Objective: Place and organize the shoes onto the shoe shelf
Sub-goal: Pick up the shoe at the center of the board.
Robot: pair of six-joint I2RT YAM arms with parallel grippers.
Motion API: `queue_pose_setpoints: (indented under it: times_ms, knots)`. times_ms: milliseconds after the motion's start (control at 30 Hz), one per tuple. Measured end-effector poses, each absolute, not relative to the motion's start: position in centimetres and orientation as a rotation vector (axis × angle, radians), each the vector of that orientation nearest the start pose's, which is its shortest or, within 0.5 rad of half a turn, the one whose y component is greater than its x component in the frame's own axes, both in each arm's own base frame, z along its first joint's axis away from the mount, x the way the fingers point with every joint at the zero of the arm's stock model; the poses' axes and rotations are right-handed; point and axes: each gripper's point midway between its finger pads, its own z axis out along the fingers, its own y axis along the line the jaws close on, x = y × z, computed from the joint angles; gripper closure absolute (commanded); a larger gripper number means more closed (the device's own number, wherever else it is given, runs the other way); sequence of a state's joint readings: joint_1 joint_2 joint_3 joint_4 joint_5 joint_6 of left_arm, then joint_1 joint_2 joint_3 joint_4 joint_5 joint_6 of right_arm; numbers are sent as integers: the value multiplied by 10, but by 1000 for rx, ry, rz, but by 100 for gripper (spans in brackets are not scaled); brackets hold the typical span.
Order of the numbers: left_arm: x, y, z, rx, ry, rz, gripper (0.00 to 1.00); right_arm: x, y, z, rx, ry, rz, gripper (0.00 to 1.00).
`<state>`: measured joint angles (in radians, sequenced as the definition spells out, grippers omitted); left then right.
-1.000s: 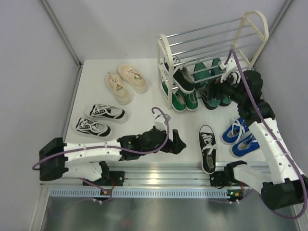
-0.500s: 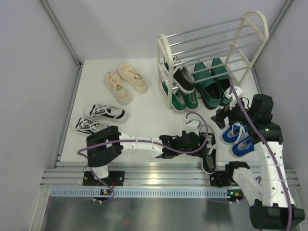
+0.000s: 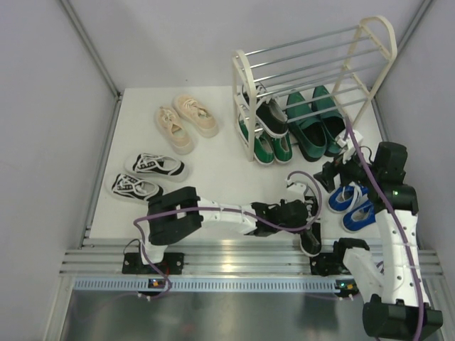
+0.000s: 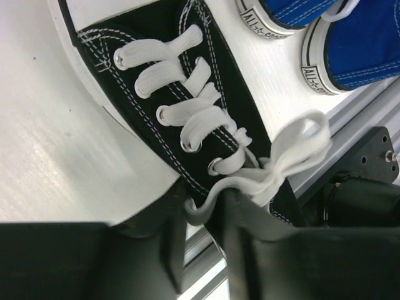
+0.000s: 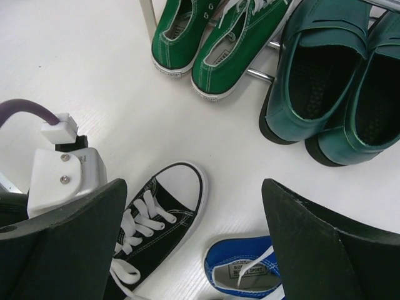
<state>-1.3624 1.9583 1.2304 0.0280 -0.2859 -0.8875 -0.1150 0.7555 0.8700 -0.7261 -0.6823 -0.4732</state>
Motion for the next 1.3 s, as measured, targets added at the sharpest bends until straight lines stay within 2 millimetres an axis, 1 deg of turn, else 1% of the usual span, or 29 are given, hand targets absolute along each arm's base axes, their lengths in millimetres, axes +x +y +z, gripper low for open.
queue_pose_setpoints:
  times_ms: [33, 67, 100, 167, 267, 367, 433, 467, 533, 567, 633, 700, 767, 867, 933, 1067, 1233, 1300]
  knots:
    - [126, -502, 56, 413, 2357, -841, 80, 234, 69, 224, -729, 1922, 382, 11]
    - [126, -501, 55, 420, 2355, -832, 92, 234, 69, 223, -731, 1924, 382, 11]
    - [127, -499, 55, 424, 2352, -820, 99, 234, 69, 222, -732, 1927, 383, 11]
    - [128, -497, 54, 429, 2343, -808, 100, 232, 69, 219, -738, 1943, 391, 11]
    - [127, -487, 54, 425, 2327, -788, 100, 229, 70, 212, -747, 1972, 412, 12]
    - [127, -461, 64, 417, 2294, -748, 100, 224, 73, 212, -754, 2000, 446, 12]
    - [126, -442, 81, 397, 2255, -741, 100, 223, 75, 218, -758, 2008, 474, 12]
    - [126, -435, 90, 383, 2234, -749, 100, 223, 77, 223, -761, 2007, 495, 13]
    - [126, -425, 118, 340, 2174, -796, 100, 224, 82, 231, -766, 2004, 537, 13]
    - [126, -422, 129, 320, 2150, -816, 100, 224, 85, 234, -765, 2004, 570, 13]
    - [127, -417, 158, 269, 2087, -871, 100, 222, 92, 236, -760, 2005, 652, 13]
    - [129, -414, 181, 223, 2036, -917, 100, 219, 101, 235, -742, 2013, 758, 13]
    - [130, -410, 200, 187, 1993, -952, 100, 218, 108, 235, -715, 2026, 849, 13]
    - [131, -407, 218, 154, 1952, -986, 100, 217, 116, 235, -666, 2045, 966, 13]
    - [132, -406, 224, 144, 1936, -992, 100, 217, 122, 235, -642, 2057, 1032, 13]
    - [133, -406, 225, 155, 1927, -982, 100, 217, 135, 239, -627, 2060, 1127, 13]
    - [133, -406, 227, 169, 1914, -979, 100, 218, 151, 244, -632, 2044, 1232, 18]
    - [134, -407, 231, 171, 1905, -982, 100, 218, 157, 243, -643, 2047, 1259, 18]
